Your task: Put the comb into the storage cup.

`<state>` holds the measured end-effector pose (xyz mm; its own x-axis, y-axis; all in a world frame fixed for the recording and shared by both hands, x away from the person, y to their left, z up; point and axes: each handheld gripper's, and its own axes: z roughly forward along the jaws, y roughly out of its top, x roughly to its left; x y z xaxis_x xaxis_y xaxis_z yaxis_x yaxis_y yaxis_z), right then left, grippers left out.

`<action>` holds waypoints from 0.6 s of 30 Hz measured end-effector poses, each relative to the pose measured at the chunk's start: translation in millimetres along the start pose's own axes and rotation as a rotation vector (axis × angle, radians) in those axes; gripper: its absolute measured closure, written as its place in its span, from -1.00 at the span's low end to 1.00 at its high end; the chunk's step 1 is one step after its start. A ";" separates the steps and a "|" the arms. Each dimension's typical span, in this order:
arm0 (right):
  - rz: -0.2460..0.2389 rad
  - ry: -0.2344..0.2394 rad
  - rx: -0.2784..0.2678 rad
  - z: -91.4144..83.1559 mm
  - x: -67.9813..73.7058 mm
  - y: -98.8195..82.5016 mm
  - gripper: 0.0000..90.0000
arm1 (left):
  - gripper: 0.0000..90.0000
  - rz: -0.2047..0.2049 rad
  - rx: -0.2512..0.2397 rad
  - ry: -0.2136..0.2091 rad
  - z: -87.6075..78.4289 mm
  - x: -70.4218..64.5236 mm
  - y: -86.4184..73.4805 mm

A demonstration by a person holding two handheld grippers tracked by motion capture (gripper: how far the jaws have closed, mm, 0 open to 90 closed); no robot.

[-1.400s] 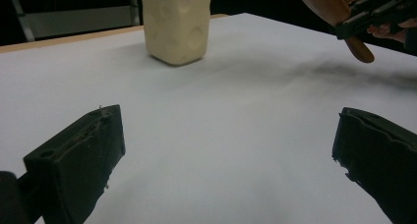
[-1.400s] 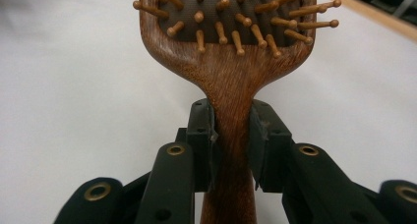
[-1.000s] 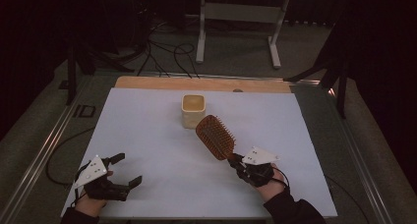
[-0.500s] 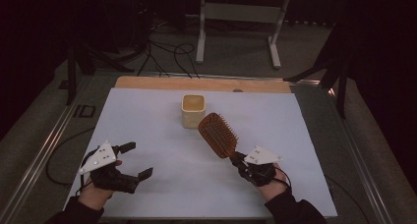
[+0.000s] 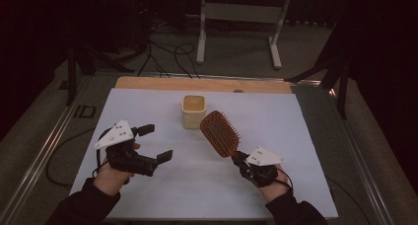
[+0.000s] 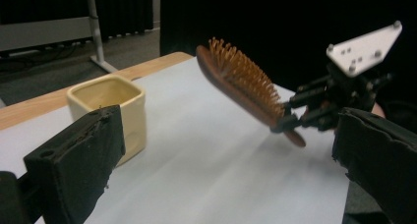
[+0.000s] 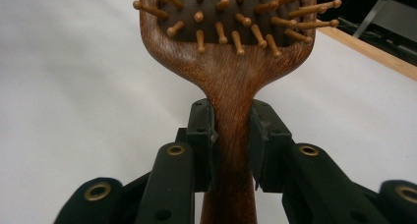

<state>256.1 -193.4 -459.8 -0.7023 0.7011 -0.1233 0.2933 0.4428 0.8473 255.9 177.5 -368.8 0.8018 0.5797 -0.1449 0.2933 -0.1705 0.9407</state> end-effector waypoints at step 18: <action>-0.003 0.000 -0.010 -2.7 0.6 2.2 0.63 | -1.00 -0.219 -0.002 -0.079 62.2 -5.8 19.4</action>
<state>254.6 -193.5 -456.6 -0.7033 0.6996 -0.1258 0.2844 0.4392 0.8522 289.3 121.3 -368.8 0.7575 0.5385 -0.3690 0.4638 -0.0463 0.8847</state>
